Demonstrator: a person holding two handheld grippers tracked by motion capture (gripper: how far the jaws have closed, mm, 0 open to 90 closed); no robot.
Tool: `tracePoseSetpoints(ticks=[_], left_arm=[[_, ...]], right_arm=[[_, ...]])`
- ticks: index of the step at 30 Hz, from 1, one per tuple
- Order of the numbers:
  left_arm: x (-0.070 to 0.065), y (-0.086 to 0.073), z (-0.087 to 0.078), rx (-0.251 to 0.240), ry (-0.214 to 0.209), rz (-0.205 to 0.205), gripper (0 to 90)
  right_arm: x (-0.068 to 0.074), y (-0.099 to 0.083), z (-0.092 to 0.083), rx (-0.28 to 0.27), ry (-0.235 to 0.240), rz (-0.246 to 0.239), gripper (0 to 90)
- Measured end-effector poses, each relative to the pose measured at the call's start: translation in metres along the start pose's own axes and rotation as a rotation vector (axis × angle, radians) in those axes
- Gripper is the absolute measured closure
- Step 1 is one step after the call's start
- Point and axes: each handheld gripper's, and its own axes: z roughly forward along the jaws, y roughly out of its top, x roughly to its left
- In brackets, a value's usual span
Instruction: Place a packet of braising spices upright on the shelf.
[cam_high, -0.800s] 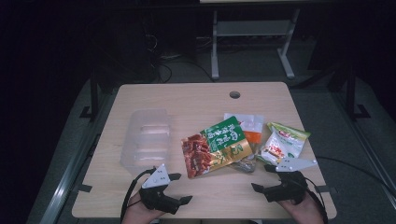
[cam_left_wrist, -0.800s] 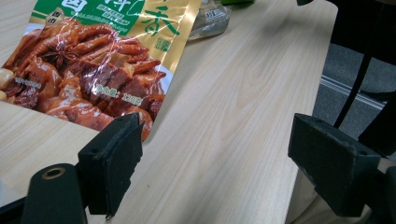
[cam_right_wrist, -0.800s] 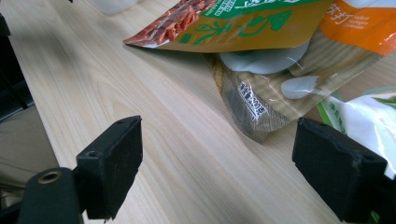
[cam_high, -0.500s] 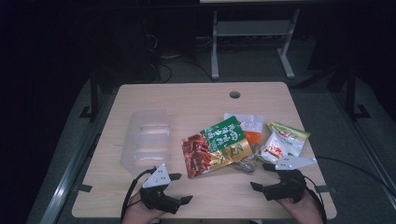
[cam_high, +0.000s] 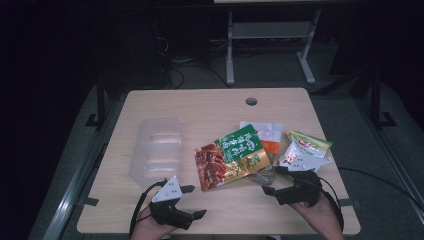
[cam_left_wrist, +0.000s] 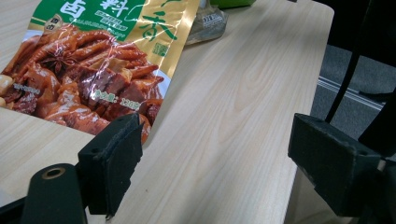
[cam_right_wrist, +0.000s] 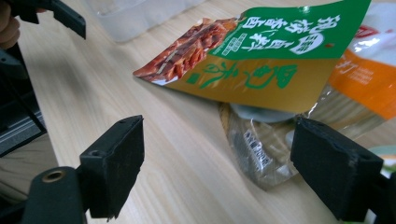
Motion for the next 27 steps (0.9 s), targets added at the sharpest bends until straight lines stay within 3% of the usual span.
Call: tracePoseSetpoints(ticks=[4, 11, 19, 27], left_arm=[[0.001, 0.0, 0.0, 0.0, -0.001, -0.005, 17.1], [0.002, 0.0, 0.0, -0.003, 0.002, -0.004, 17.1], [0.001, 0.0, -0.001, -0.003, -0.005, 0.002, 17.1], [0.003, 0.001, 0.001, 0.001, -0.015, 0.006, 17.1]], right_arm=[[-0.005, 0.007, 0.002, 0.0, -0.006, 0.033, 18.3], [-0.013, 0.019, 0.011, 0.019, -0.021, 0.024, 18.2], [-0.033, 0.028, 0.027, 0.054, -0.031, 0.094, 19.7], [-0.049, 0.029, 0.04, 0.082, -0.044, 0.123, 22.9]])
